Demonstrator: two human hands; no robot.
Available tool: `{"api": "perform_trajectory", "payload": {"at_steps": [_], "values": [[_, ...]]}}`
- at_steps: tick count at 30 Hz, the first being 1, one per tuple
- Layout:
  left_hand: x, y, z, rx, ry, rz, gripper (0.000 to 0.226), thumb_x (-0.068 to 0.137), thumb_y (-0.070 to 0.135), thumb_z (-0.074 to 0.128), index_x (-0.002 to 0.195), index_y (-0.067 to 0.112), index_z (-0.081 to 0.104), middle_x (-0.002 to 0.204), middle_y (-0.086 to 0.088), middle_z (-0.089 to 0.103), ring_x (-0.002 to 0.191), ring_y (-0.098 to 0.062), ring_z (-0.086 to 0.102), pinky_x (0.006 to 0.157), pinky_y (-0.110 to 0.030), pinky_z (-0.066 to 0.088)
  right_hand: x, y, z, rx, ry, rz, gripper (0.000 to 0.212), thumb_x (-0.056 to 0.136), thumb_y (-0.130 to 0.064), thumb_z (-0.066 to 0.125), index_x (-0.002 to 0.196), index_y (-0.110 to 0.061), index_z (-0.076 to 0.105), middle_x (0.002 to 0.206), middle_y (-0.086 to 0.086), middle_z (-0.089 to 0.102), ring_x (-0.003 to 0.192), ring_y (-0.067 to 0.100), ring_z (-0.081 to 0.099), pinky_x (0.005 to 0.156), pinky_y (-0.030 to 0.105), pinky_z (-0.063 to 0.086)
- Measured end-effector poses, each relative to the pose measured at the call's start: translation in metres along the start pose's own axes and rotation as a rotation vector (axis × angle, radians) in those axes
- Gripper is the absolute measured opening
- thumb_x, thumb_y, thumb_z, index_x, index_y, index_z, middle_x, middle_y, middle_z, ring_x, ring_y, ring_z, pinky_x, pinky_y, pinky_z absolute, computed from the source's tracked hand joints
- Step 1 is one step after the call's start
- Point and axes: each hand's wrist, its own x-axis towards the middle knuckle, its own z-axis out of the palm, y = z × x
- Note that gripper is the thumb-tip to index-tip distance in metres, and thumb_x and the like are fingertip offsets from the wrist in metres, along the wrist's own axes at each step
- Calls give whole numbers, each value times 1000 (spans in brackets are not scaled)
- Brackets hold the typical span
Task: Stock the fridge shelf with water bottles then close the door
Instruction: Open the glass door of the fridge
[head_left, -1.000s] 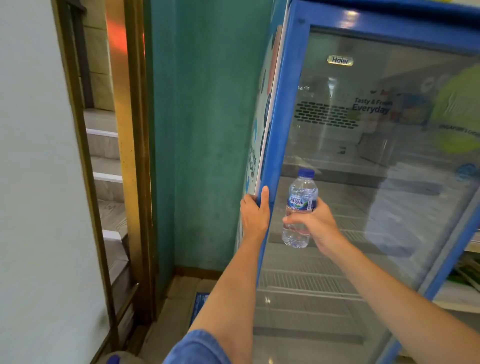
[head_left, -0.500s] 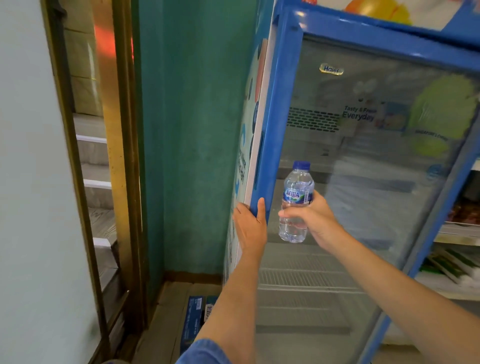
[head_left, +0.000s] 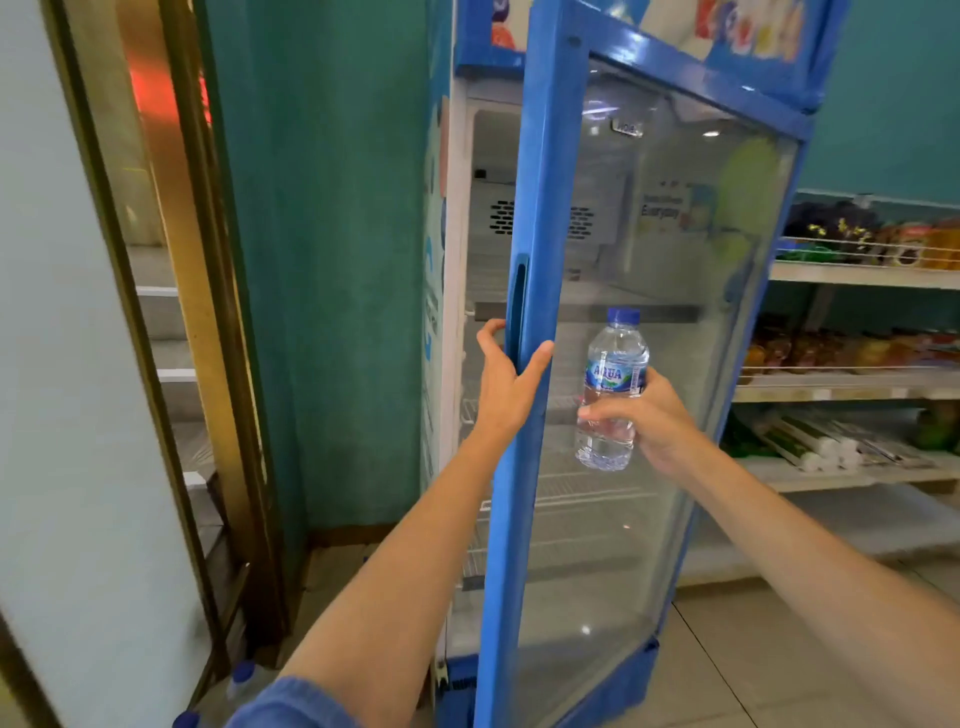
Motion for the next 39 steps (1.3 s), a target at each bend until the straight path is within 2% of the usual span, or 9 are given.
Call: {"api": "perform_trajectory", "payload": {"at_steps": [3, 5, 11, 16, 23, 27, 30, 35, 39], "values": [[-22, 8, 10, 18, -64, -6, 71, 90, 33, 61, 140, 17, 13, 129, -4, 48, 109, -15, 59, 98, -28, 49, -37, -11, -11, 25, 9, -4, 50, 64, 17, 75, 103, -10, 60, 82, 8, 68, 81, 23, 66, 75, 37, 58], [-39, 18, 20, 4, -98, -28, 84, 87, 37, 65, 145, 23, 6, 135, -6, 49, 115, -17, 58, 100, -32, 47, -61, -15, -21, 42, 12, -1, 54, 64, 16, 75, 112, -4, 59, 86, 12, 68, 83, 24, 67, 77, 40, 58], [-84, 42, 72, 161, -211, 64, 53, 79, 40, 71, 111, 7, 45, 109, -10, 53, 99, -23, 55, 85, -40, 50, -130, -10, -64, 62, 119, 12, 56, 66, 16, 73, 115, -6, 60, 88, 10, 69, 86, 25, 67, 81, 42, 56], [-119, 65, 136, 191, -356, 204, 44, 83, 40, 68, 97, 12, 37, 88, -8, 45, 77, -18, 47, 65, -31, 43, -175, 1, -121, 86, 270, 34, 50, 67, 17, 71, 106, -13, 63, 97, 13, 69, 98, 33, 66, 95, 57, 50], [-158, 91, 238, 108, -524, 298, 40, 88, 35, 64, 93, 9, 34, 80, 1, 34, 68, -10, 34, 56, -15, 35, -221, 10, -217, 74, 510, 71, 59, 61, 15, 73, 117, 3, 59, 101, 20, 67, 95, 34, 67, 90, 53, 54], [-176, 102, 293, 85, -551, 299, 41, 86, 32, 67, 93, 8, 34, 85, -7, 40, 74, -17, 39, 58, -19, 26, -240, 16, -259, 52, 633, 110, 56, 58, 17, 71, 111, 1, 59, 87, 13, 68, 77, 24, 68, 74, 40, 58], [-192, 93, 332, 128, -586, 248, 44, 84, 32, 67, 100, 2, 39, 88, -14, 48, 75, -20, 41, 63, -28, 33, -249, 26, -286, 40, 667, 134, 61, 54, 15, 72, 111, -1, 59, 82, 9, 68, 72, 19, 68, 67, 33, 55], [-220, 68, 390, 170, -673, 226, 36, 88, 30, 62, 96, 7, 36, 82, -7, 45, 73, -22, 46, 62, -33, 40, -258, 55, -336, 22, 717, 184, 59, 60, 21, 69, 114, 0, 57, 86, 9, 67, 76, 19, 67, 72, 36, 57], [-218, 72, 435, 199, -696, 238, 42, 90, 33, 60, 108, 0, 41, 84, -5, 45, 74, -20, 45, 63, -30, 38, -262, 83, -379, 66, 745, 222, 68, 55, 18, 72, 118, 1, 54, 90, 10, 67, 83, 24, 67, 84, 49, 55]]}}
